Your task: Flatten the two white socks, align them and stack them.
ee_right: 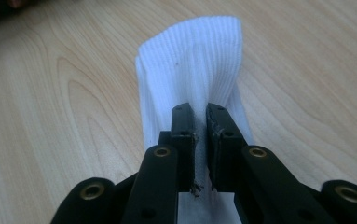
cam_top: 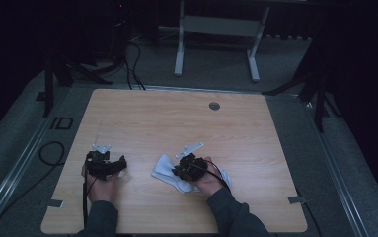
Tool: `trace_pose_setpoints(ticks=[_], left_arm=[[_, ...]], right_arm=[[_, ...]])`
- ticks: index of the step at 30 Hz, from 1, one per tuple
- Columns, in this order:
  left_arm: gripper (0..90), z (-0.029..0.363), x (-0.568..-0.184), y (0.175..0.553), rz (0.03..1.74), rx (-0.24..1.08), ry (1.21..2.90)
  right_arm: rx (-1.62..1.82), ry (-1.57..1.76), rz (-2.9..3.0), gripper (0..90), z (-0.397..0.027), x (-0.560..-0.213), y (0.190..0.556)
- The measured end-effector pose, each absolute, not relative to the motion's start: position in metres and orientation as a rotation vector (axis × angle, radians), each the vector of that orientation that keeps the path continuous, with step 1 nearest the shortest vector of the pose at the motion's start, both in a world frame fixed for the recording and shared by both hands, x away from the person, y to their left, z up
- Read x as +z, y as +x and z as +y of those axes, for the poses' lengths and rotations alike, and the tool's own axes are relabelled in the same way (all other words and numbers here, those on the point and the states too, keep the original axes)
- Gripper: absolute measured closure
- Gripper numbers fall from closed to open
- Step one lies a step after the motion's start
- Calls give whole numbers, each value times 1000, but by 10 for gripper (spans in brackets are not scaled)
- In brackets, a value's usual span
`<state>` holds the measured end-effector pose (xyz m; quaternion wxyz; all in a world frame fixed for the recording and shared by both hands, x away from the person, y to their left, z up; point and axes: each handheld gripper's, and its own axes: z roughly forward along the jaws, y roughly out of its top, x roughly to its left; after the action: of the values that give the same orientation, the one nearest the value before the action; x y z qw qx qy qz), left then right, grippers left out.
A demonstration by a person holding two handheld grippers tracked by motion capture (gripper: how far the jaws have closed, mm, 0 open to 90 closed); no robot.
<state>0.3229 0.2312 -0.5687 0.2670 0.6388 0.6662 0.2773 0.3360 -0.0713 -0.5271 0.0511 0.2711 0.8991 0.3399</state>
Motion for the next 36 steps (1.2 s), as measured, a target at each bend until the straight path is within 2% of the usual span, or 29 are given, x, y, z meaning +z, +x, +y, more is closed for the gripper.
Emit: trace_pose_setpoints(ticks=[14, 18, 20, 22, 25, 27, 32, 34, 36], left_arm=[[148, 231, -569, 323, 1796, 750, 1723], [177, 230, -568, 320, 1789, 755, 1719], [264, 229, -566, 318, 1791, 755, 1717], [418, 226, -564, 315, 1786, 748, 1727], [603, 222, -561, 313, 1752, 719, 1757], [682, 217, -559, 311, 1707, 681, 1775], [827, 192, -548, 303, 1540, 637, 1851], [856, 187, -547, 302, 1518, 634, 1860], [880, 168, -543, 299, 1426, 593, 1887]], right_arm=[[1036, 898, 2743, 802, -68, -537, 339], [1034, 912, 2739, 734, -67, -539, 341], [1013, 911, 2727, 720, -66, -541, 341], [1012, 914, 2730, 722, -66, -542, 340], [1010, 920, 2732, 732, -65, -542, 340], [1011, 921, 2735, 736, -66, -543, 341], [1010, 928, 2740, 743, -65, -543, 341], [1011, 929, 2741, 744, -65, -543, 341], [1011, 928, 2742, 744, -66, -543, 342]])
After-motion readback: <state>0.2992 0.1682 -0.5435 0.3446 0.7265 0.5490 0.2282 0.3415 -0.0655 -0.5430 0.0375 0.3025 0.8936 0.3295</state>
